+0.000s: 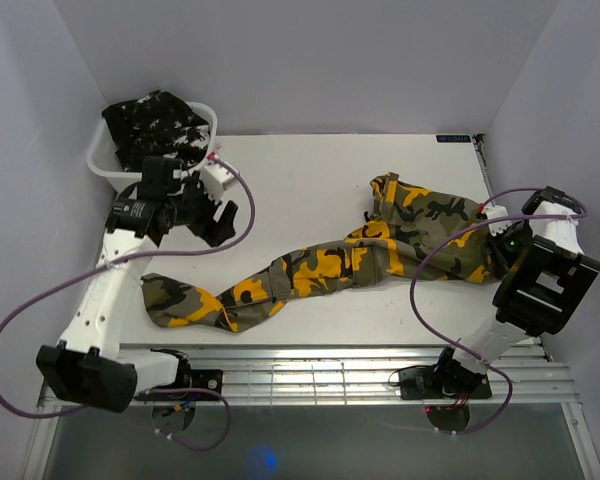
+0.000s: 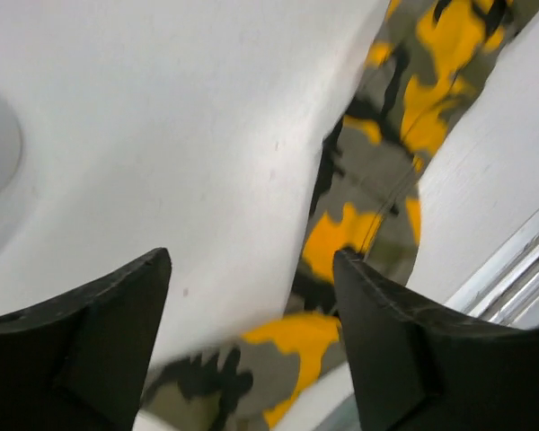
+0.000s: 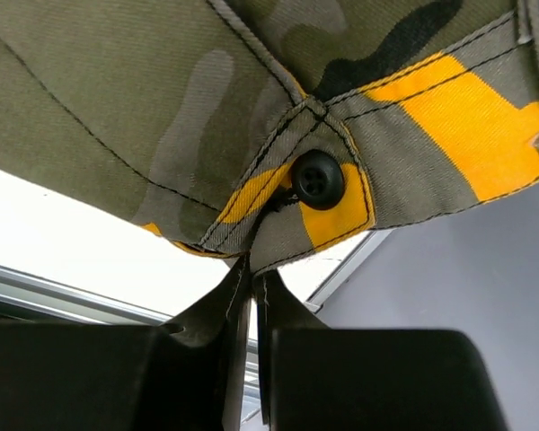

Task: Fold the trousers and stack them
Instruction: Flatten the trousers out

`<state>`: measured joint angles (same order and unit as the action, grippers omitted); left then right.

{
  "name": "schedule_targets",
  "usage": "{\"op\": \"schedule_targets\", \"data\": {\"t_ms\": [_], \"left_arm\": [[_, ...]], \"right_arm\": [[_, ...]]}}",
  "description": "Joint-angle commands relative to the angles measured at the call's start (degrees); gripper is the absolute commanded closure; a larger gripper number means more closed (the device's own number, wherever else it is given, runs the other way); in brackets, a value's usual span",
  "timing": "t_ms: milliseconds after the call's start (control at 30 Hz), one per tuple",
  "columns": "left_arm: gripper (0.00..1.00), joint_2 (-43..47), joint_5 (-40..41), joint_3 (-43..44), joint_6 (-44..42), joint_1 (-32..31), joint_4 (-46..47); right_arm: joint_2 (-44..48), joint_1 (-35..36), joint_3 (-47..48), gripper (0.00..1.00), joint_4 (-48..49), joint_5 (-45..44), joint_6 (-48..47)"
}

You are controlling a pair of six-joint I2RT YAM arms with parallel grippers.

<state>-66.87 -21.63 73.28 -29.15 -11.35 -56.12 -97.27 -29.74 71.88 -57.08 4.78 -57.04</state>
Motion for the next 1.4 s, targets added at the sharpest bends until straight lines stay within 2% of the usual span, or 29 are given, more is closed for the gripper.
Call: {"op": "schedule_targets", "data": {"t_ms": [0, 67, 100, 133, 200, 233, 333, 467, 500, 567, 600, 667, 700, 767, 800, 833, 867, 900, 967, 1133, 1233, 1367], "left_arm": [[0.14, -8.95, -17.20, 8.52, 10.20, -0.86, 13.52], [0.08, -16.49, -16.52, 11.26, 15.32, -5.06, 20.05], [0.07, -18.71, -15.73, 12.23, 17.52, -6.82, 27.13], [0.07, -20.82, -12.77, 13.20, 22.16, -10.32, 31.29], [0.07, -28.09, -11.16, 14.78, 26.66, -13.07, 40.85], [0.07, -30.92, -10.89, 17.40, 31.91, -15.17, 43.70], [0.07, -41.38, -10.72, 21.97, 41.32, -17.73, 53.98], [0.08, -53.25, -18.86, 28.91, 52.75, -19.14, 64.89], [0.08, -55.02, -18.89, 30.33, 54.27, -19.67, 67.69], [0.06, -59.59, -19.68, 34.19, 56.56, -21.77, 70.34], [0.06, -60.82, -19.16, 35.61, 56.83, -22.48, 71.23], [0.05, -64.69, -18.72, 39.37, 58.66, -24.32, 72.28], [0.05, -66.01, -18.28, 40.53, 59.37, -24.76, 72.29], [0.05, -68.64, -17.66, 41.94, 61.22, -24.95, 72.38], [0.05, -68.74, -18.09, 41.43, 62.27, -24.77, 72.38], [0.05, -68.22, -18.45, 40.29, 62.19, -24.42, 72.46], [0.05, -65.87, -18.62, 36.36, 60.97, -24.16, 72.90], [0.05, -64.10, -18.71, 36.32, 60.96, -23.98, 73.34], [0.05, -60.50, -18.98, 28.96, 58.95, -22.93, 74.13], [0.02, -49.96, -23.19, 18.42, 60.96, -17.49, 73.70], [0.02, -43.55, -26.97, 14.89, 60.96, -13.98, 71.68], [0.02, -35.27, -26.72, 8.04, 56.76, -10.27, 66.25]], "right_arm": [[3.31, -0.41, 0.11, 0.92, -1.81, 1.11, -5.89], [4.19, -0.41, -2.26, 0.92, -1.46, 1.73, -7.55], [4.46, -0.41, -3.05, 0.92, -1.19, 1.73, -7.56], [4.81, -0.41, -3.49, 0.92, -1.11, 2.16, -7.74], [5.25, -0.41, -4.81, 0.92, -1.19, 2.43, -8.35], [5.51, -0.41, -5.25, 0.92, -1.54, 3.04, -8.79], [7.36, -0.50, -8.23, 0.92, -1.37, 2.00, -12.21], [10.78, -0.59, -14.38, 0.92, 0.12, -1.43, -17.31], [12.62, -0.59, -16.31, 0.88, 1.87, -1.96, -17.75], [13.86, -0.59, -16.77, 0.63, 3.28, -2.40, -17.50], [14.13, -0.76, -14.77, 0.32, 3.55, -2.14, -16.80], [13.69, -0.94, -10.73, 0.18, 2.59, 0.84, -12.95], [12.65, -1.11, -8.01, 0.06, 1.63, 2.50, -11.88], [11.15, -1.11, 2.09, 0.02, -1.71, 8.30, -8.82], [9.23, -1.03, 5.78, 0.02, -2.68, 9.97, -7.49], [7.90, -0.94, 13.48, 0.02, -5.12, 13.38, -6.87], [5.02, -0.33, 17.12, 0.02, -6.19, 14.90, -5.29], [3.16, 0.20, 20.55, 0.02, -7.07, 16.04, -4.50], [-0.18, 2.13, 27.57, 0.02, -7.87, 18.25, -2.65], [-11.26, 12.15, 31.74, 0.02, -3.13, 19.47, 1.92], [-17.58, 16.37, 35.25, 0.02, -3.91, 22.02, 2.11], [-22.07, 20.32, 35.27, 0.02, -3.66, 22.47, 1.05]]}}
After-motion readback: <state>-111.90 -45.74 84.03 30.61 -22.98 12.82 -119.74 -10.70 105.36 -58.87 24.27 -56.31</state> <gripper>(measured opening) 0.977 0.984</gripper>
